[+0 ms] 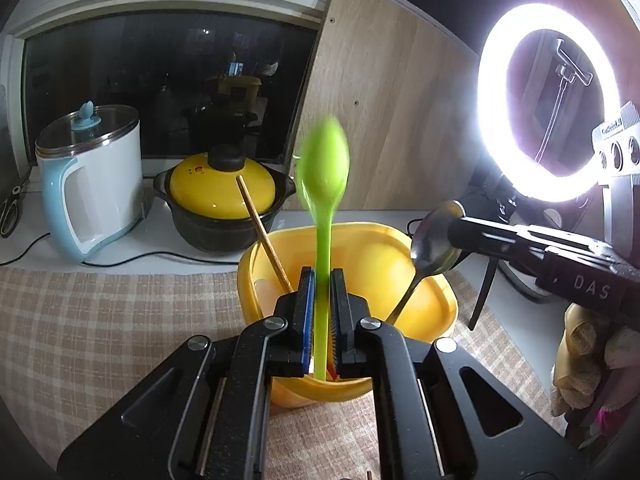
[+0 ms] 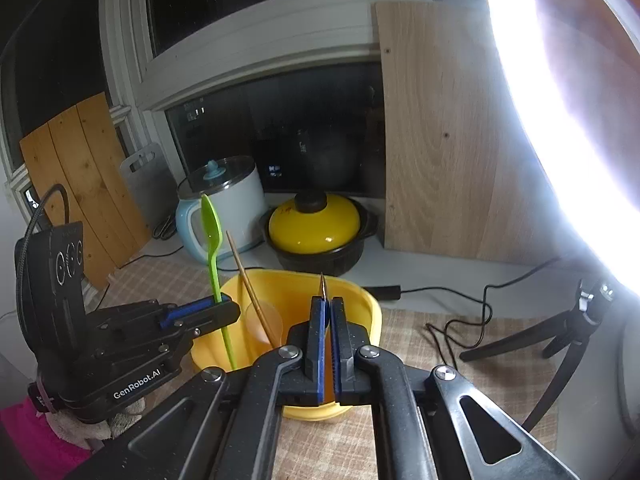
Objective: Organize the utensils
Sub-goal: 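Open both tools to drop the spoons into the bin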
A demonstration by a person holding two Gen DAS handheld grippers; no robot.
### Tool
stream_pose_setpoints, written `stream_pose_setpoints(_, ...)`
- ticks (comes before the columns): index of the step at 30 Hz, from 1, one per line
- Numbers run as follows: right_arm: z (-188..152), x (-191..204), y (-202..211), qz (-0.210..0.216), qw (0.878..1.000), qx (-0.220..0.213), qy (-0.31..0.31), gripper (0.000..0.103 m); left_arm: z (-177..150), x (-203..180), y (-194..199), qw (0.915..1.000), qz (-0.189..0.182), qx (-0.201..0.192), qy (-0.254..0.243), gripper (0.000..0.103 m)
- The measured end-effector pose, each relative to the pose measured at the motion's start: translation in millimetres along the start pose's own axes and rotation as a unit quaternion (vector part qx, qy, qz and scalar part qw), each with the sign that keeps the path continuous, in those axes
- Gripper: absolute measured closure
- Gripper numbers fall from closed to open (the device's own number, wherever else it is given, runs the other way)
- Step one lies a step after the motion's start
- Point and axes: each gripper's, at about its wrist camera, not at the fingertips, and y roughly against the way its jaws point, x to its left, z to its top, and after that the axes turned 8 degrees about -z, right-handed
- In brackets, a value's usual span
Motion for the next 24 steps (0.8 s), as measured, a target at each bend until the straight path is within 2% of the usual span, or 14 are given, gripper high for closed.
stream_pose_setpoints(1,-2,0,0,0.002,1.000,0.002,0.000,0.102,0,0,0,1.0000,-0.001,0.005,0.002,0.098)
stream_pose_setpoints(2,-3,0,-1,0.006,1.000,0.005,0.000,0.100,0,0,0,1.0000,-0.001,0.007,0.003,0.093)
stream_pose_setpoints(3,-4,0,-1,0.007,1.000,0.008,0.001,0.100,-1,-1,1,1.0000,0.001,0.008,0.003,0.082)
stream_pose_setpoints(4,-5,1,-1,0.009,1.000,0.009,0.002,0.097,-2,-1,3,1.0000,0.003,0.005,0.003,0.078)
stream_pose_setpoints(5,-7,1,2,0.009,1.000,0.007,0.001,0.090,-2,-1,6,1.0000,0.004,0.002,0.004,0.077)
stream_pose_setpoints(7,-8,0,7,0.011,1.000,0.001,-0.003,0.082,-3,-2,12,1.0000,0.002,0.000,0.007,0.077)
stream_pose_setpoints(15,-18,-9,35,0.027,0.999,-0.010,-0.028,0.073,-10,-7,48,0.9999,0.009,-0.009,0.005,0.077)
stream_pose_setpoints(17,-21,-12,43,0.028,0.999,-0.014,-0.032,0.060,-14,-7,55,0.9999,0.013,-0.003,0.004,0.077)
stream_pose_setpoints(24,-45,-27,72,0.028,0.998,-0.031,-0.046,0.026,-43,-7,86,0.9994,0.029,0.014,0.007,0.077)
